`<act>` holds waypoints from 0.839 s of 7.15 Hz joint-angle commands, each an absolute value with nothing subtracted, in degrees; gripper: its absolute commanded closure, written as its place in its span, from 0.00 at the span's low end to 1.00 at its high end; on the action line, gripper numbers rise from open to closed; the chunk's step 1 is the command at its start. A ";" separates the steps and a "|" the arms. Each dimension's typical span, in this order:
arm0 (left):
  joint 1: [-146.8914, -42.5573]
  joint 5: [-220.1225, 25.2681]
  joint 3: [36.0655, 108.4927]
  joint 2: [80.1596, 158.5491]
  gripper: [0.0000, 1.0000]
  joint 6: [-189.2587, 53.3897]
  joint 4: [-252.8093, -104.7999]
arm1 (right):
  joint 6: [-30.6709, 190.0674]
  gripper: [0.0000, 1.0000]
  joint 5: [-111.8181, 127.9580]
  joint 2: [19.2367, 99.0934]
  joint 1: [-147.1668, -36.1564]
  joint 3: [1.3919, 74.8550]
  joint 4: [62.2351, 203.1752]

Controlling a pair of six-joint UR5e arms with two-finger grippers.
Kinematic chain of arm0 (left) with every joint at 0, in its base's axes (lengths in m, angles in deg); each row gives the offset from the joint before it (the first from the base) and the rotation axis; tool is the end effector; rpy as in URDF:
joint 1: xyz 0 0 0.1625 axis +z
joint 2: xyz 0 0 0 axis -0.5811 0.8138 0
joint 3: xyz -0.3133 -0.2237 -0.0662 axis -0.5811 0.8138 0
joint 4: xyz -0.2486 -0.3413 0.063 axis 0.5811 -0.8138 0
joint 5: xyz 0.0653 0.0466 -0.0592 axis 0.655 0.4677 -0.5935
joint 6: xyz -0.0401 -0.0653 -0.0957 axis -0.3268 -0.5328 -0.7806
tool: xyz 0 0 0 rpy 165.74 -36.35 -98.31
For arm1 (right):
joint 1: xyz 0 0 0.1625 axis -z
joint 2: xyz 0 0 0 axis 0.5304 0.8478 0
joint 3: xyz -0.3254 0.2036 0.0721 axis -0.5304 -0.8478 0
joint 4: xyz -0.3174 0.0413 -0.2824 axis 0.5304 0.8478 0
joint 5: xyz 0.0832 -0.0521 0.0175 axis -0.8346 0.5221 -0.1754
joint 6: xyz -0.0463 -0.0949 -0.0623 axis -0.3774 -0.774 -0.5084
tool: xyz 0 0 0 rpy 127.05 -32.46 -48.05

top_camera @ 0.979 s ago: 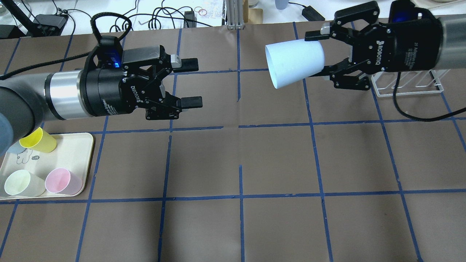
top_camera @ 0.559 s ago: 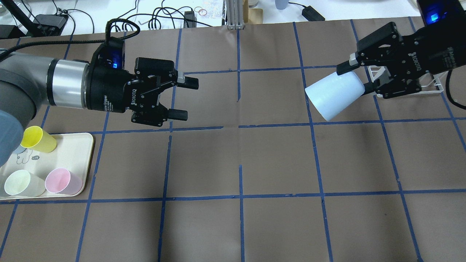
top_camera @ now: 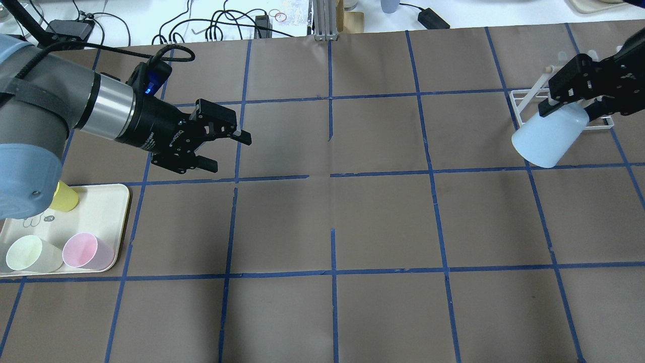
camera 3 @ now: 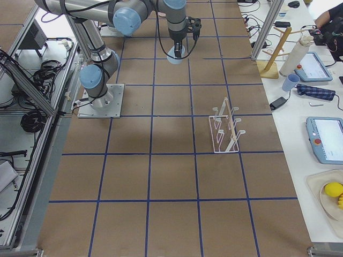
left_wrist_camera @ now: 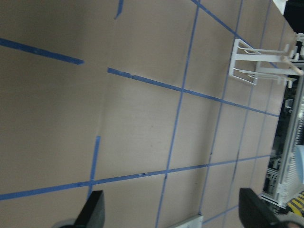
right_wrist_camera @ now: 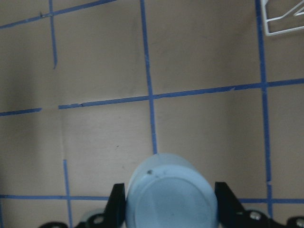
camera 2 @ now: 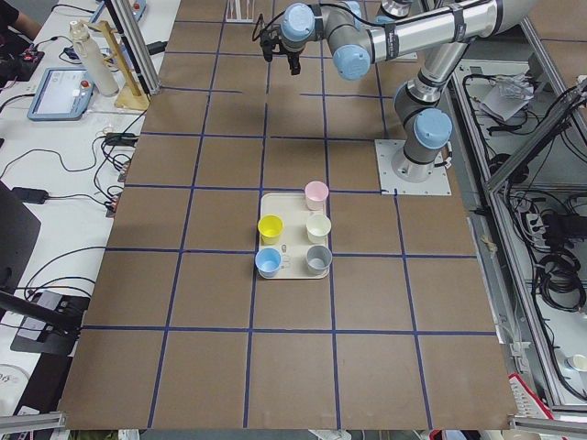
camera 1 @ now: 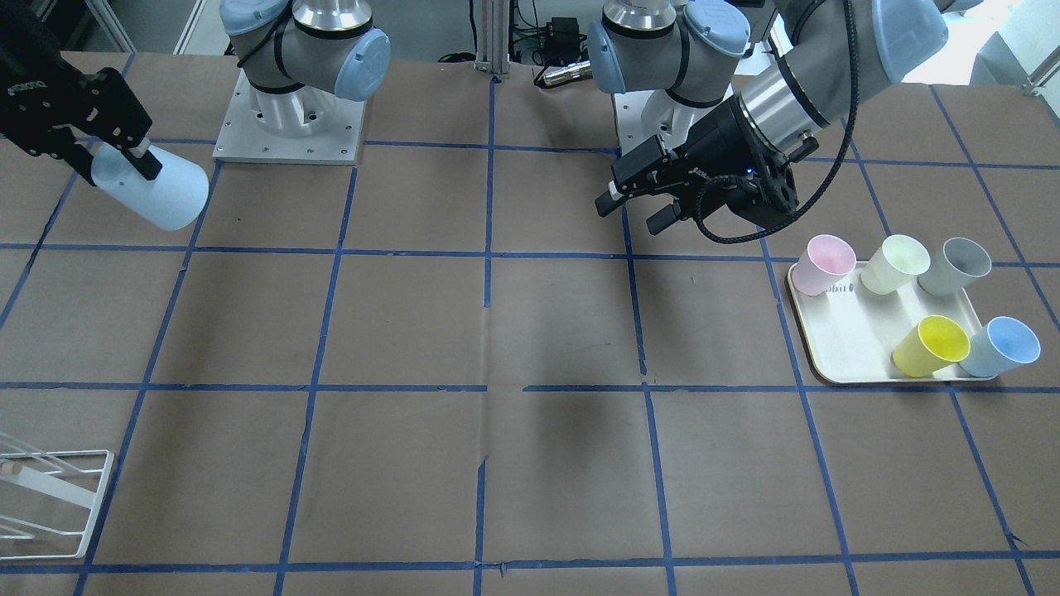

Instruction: Transfer IKEA cup to right arm and place on rack

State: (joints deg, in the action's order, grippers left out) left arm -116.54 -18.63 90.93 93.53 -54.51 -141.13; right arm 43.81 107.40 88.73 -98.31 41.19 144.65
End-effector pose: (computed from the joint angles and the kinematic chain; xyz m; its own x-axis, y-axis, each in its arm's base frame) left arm -0.1271 -0.4739 0.3503 -0.8241 -0.1725 0.5395 -0.1750 0.9834 0.0471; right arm -0.0305 -0.4729 0.4565 -0.9758 0.0576 -0.2110 0.0828 0.9902 -0.1128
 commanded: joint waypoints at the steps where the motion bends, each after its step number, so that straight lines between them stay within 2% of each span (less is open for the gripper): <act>1: -122.51 -1.69 85.76 97.45 0.00 -54.87 -137.76 | 36.51 1.00 115.18 85.97 -97.43 41.28 153.30; 2: -125.67 5.94 80.76 99.48 0.00 -54.87 -138.80 | 34.04 1.00 115.55 83.60 -96.72 41.28 158.47; 4: -128.51 11.91 68.21 102.03 0.00 -54.79 -151.39 | 32.53 1.00 115.03 77.28 -95.23 41.11 168.06; 5: -128.60 12.00 64.84 102.22 0.00 -54.70 -155.47 | 32.44 1.00 114.59 75.68 -93.83 41.11 171.24; 6: -128.78 12.08 67.59 100.05 0.00 -53.31 -156.04 | 31.48 1.00 114.59 74.36 -93.64 41.02 172.75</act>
State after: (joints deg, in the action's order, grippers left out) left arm -128.45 11.64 67.50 101.48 -54.43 -153.31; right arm 32.38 114.76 76.41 -94.37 41.10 169.79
